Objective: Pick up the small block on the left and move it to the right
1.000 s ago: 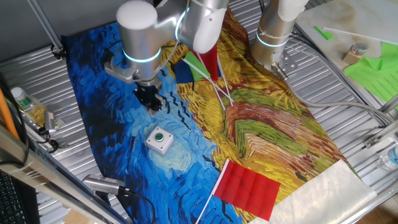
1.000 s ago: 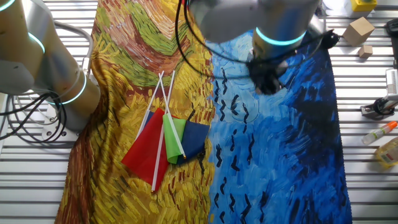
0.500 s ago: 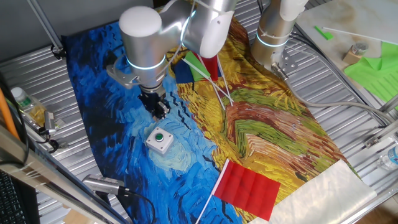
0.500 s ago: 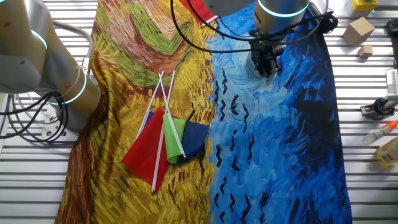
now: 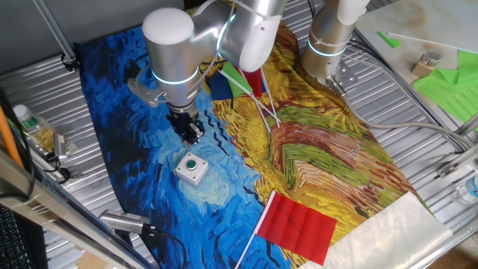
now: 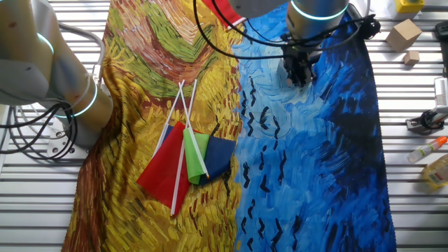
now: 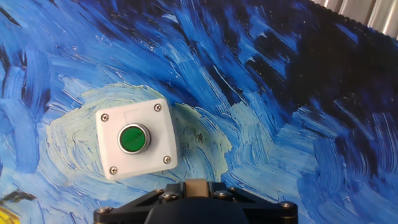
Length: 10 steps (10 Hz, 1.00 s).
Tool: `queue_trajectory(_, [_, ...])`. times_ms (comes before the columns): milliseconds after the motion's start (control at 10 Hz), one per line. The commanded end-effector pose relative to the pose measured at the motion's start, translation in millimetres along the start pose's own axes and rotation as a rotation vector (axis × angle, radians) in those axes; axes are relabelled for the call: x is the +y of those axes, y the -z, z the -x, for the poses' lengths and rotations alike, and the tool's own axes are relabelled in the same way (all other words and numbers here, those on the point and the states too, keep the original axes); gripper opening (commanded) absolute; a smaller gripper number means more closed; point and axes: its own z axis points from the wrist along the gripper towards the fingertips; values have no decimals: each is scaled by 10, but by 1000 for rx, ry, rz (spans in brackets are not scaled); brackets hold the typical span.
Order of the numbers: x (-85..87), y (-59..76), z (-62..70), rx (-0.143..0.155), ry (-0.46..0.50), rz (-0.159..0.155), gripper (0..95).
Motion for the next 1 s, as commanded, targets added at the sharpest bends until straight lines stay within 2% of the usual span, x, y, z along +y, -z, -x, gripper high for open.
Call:
queue_trajectory(100, [-1,-3,0,-3,-9,3,0])
queue_trajectory(300, [-1,-3,0,6,-38,6,0])
queue_trajectory(400, [-1,-3,0,22,-47,7,0])
queue_trajectory(800, [-1,-3,0,45,-26,15,0])
queue_trajectory(1000, [-1,-3,0,78,-33,-6,0])
